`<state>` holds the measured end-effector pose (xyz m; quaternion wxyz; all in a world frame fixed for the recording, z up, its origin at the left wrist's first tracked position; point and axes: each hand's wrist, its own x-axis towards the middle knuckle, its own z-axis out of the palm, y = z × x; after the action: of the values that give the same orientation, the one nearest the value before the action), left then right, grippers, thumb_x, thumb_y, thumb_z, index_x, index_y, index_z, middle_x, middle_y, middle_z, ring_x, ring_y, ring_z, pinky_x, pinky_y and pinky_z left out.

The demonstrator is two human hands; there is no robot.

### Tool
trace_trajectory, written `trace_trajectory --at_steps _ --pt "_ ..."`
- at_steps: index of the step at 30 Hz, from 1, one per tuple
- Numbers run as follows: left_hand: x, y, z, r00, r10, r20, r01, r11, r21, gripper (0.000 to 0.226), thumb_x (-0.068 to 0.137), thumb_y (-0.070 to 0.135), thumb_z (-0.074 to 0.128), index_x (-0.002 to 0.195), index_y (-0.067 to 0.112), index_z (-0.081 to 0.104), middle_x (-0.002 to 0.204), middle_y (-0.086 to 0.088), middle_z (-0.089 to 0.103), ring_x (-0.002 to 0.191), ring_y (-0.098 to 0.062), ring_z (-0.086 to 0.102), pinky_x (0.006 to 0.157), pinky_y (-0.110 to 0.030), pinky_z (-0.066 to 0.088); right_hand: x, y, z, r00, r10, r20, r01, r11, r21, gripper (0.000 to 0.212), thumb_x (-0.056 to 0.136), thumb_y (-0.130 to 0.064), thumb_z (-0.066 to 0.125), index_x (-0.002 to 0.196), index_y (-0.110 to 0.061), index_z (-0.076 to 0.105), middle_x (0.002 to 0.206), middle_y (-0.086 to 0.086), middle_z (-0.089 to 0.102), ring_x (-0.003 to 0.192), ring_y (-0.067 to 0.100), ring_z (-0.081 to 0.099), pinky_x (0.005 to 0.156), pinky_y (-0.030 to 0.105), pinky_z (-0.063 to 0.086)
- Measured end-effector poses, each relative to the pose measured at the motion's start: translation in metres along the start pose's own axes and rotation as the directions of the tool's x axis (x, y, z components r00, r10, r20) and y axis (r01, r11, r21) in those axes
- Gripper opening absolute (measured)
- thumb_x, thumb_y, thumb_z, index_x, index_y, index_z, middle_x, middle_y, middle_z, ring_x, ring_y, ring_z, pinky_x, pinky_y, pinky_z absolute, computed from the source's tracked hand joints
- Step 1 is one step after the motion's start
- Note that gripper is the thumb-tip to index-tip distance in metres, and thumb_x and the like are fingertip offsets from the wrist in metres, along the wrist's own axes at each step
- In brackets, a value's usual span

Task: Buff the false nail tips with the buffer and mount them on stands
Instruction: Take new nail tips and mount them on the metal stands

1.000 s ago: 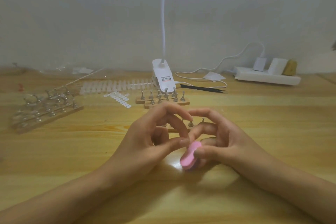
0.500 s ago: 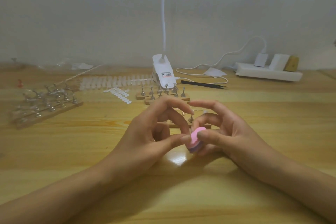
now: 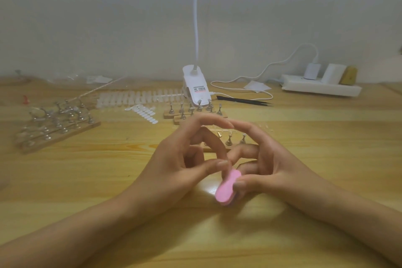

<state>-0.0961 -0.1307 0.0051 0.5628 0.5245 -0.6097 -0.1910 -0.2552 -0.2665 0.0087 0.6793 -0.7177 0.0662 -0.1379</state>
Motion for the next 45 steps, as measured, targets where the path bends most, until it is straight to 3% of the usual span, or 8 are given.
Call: trace_trajectory --at_steps 4,7,18,22,26,30,34,45 --pt "0.0012 -0.0001 -0.0009 1.000 -0.009 -0.012 0.009 1.000 0.001 0.037 0.087 0.018 0.074 0.118 0.029 0.056 0.086 0.001 0.068 0.047 -0.015 0.034 0.046 -0.033 0.033 -0.0001 -0.0005 -0.0012 0.993 -0.012 -0.115 0.018 0.999 0.051 0.085 0.081 -0.009 0.078 0.145 -0.046 0.035 0.093 0.011 0.070 0.081 0.036 0.074 0.070 0.038 0.061" --pt "0.0006 0.0008 0.0001 1.000 0.009 -0.018 -0.009 1.000 0.010 0.036 0.087 0.016 0.073 0.117 0.026 0.057 0.088 0.002 0.068 0.047 -0.015 0.035 0.046 -0.035 0.036 0.0007 -0.0009 0.0016 1.000 -0.003 -0.024 0.003 1.000 -0.015 0.085 0.079 -0.009 0.080 0.143 -0.048 0.039 0.095 0.010 0.070 0.080 0.035 0.074 0.067 0.035 0.060" --pt "0.0001 0.0025 0.0003 0.999 -0.027 -0.045 0.027 1.000 0.007 0.032 0.085 0.017 0.072 0.111 0.029 0.058 0.085 0.002 0.067 0.048 -0.016 0.033 0.047 -0.041 0.032 0.0025 0.0012 -0.0030 0.977 0.007 -0.215 0.015 0.995 0.101 0.075 0.073 -0.018 0.086 0.137 -0.035 0.050 0.092 0.016 0.069 0.077 0.033 0.073 0.065 0.035 0.059" --pt "-0.0008 0.0036 0.0017 1.000 -0.009 -0.014 0.009 1.000 0.018 0.033 0.087 0.015 0.070 0.114 0.029 0.057 0.085 0.004 0.067 0.048 -0.021 0.036 0.049 -0.046 0.037 0.0026 0.0013 -0.0004 0.997 0.010 -0.080 -0.008 0.999 0.036 0.070 0.082 -0.012 0.078 0.138 -0.041 0.048 0.094 0.013 0.068 0.079 0.035 0.073 0.068 0.038 0.060" --pt "-0.0006 0.0028 0.0007 0.999 -0.021 -0.039 0.022 1.000 0.016 0.032 0.087 0.017 0.071 0.113 0.030 0.057 0.085 0.004 0.066 0.049 -0.018 0.036 0.050 -0.045 0.037 0.0027 0.0004 -0.0032 0.979 0.009 -0.206 0.012 0.995 0.103 0.074 0.076 -0.018 0.080 0.140 -0.032 0.046 0.090 0.012 0.069 0.077 0.030 0.073 0.066 0.033 0.059" --pt "0.0005 0.0010 0.0007 0.999 -0.014 -0.033 0.014 1.000 0.014 0.034 0.087 0.016 0.072 0.116 0.027 0.057 0.086 0.002 0.067 0.047 -0.016 0.036 0.047 -0.039 0.035 0.0018 0.0003 0.0022 0.997 0.019 -0.072 -0.018 1.000 0.015 0.072 0.080 -0.013 0.080 0.139 -0.038 0.048 0.091 0.010 0.069 0.079 0.033 0.073 0.068 0.037 0.060" --pt "0.0006 -0.0007 0.0003 1.000 -0.012 -0.029 0.012 1.000 0.023 0.034 0.087 0.018 0.071 0.116 0.028 0.056 0.086 0.003 0.067 0.048 -0.016 0.036 0.048 -0.038 0.035 0.0019 -0.0015 0.0008 0.981 0.028 -0.190 -0.015 0.997 0.072 0.073 0.077 -0.017 0.081 0.140 -0.031 0.046 0.090 0.014 0.069 0.077 0.032 0.073 0.067 0.035 0.060" --pt "0.0002 0.0003 0.0010 0.999 0.036 0.037 -0.038 0.998 0.054 0.036 0.092 0.015 0.068 0.124 0.024 0.053 0.090 0.000 0.066 0.048 -0.027 0.042 0.049 -0.041 0.042 0.0017 -0.0043 0.0044 0.995 0.084 -0.062 -0.084 0.996 0.002 0.066 0.076 -0.017 0.083 0.132 -0.034 0.052 0.087 0.009 0.071 0.073 0.030 0.071 0.062 0.029 0.057"
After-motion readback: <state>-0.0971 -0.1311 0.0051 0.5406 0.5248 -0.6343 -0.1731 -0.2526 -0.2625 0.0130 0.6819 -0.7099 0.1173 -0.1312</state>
